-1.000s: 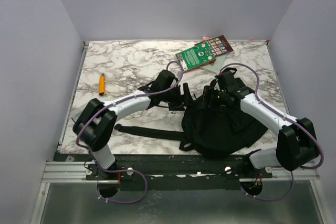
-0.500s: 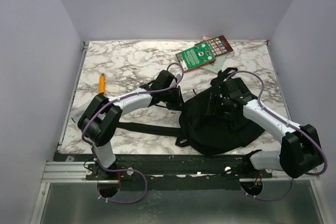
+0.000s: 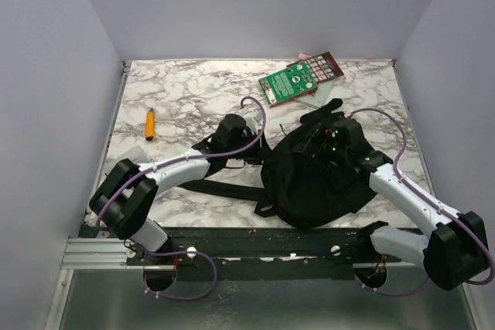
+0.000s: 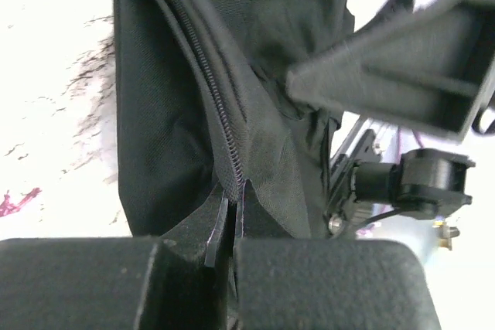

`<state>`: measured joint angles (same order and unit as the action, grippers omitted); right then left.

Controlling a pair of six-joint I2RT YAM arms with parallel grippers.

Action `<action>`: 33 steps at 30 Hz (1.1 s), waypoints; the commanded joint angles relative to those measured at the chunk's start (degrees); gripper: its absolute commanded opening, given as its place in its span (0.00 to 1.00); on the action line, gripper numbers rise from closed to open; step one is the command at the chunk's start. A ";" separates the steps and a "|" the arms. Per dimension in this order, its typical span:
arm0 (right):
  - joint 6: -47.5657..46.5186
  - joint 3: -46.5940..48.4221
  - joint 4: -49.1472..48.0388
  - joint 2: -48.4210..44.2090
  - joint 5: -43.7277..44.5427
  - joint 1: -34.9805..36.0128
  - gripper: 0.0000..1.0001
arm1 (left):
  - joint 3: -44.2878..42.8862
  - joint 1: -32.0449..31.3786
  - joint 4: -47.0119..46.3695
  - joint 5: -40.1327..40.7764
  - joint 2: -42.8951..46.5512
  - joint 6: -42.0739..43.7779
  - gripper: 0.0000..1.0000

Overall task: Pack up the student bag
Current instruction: Unzip the student bag at the center of the board.

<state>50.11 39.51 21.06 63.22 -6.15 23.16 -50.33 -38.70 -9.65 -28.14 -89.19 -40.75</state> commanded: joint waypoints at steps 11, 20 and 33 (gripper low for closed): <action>13.20 -6.34 -26.99 14.53 -11.64 -0.83 0.65 | 4.53 -9.73 -10.35 14.34 2.45 7.91 0.00; 5.03 -13.83 -40.07 17.71 -6.38 -0.88 0.01 | 3.14 -6.88 -7.03 6.74 -3.52 -1.16 0.00; -9.17 -17.73 -50.57 22.55 -3.82 -0.80 0.01 | 0.19 3.45 -2.98 -12.27 -7.00 -14.50 0.70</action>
<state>45.98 24.47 -26.24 83.37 -12.08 22.76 -46.44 -36.32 -14.41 -34.13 -95.64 -52.69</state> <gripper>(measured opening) 0.023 0.644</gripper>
